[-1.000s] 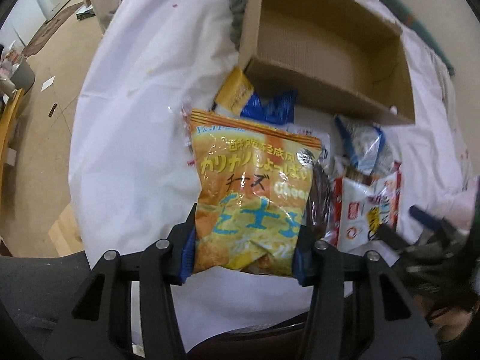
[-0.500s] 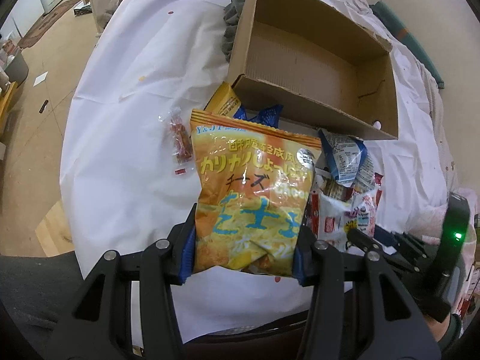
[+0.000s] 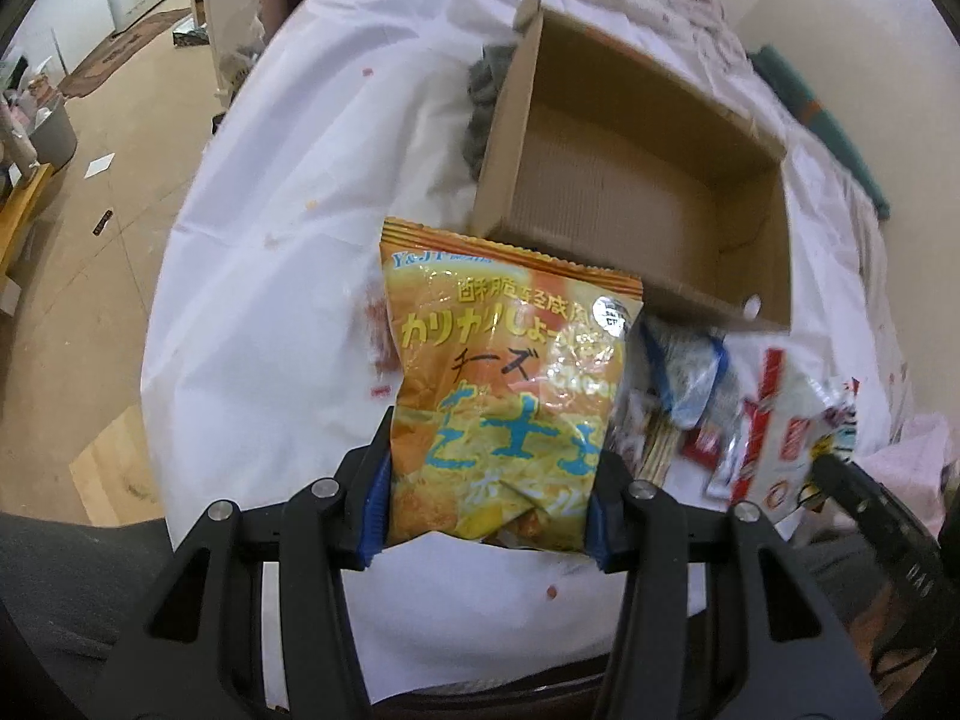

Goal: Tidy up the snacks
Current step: 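Carry both bags into the box and open both tools to release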

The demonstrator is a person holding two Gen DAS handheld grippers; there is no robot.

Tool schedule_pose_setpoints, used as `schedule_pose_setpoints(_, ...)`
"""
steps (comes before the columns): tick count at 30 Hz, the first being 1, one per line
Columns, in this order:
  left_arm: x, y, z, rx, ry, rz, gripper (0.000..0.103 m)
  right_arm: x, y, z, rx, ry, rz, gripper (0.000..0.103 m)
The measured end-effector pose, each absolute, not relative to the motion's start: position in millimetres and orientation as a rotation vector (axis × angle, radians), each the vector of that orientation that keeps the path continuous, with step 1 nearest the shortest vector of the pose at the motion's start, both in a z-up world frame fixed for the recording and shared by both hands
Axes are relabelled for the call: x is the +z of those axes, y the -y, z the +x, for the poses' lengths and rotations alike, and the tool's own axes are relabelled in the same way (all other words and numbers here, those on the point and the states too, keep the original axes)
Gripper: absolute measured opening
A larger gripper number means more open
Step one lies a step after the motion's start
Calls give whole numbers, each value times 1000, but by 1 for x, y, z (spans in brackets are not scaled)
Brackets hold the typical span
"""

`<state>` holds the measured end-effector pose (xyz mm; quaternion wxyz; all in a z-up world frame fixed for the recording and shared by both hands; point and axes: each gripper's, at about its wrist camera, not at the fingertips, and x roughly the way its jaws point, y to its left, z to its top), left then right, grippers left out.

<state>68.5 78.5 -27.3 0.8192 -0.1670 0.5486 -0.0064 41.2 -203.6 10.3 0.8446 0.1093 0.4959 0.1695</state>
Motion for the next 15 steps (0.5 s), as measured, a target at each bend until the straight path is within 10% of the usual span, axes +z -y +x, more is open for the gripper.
schedule_pose_setpoints(15,41,-41,148,-11,-927,-134,46,33,227,148,308,-925,316,29)
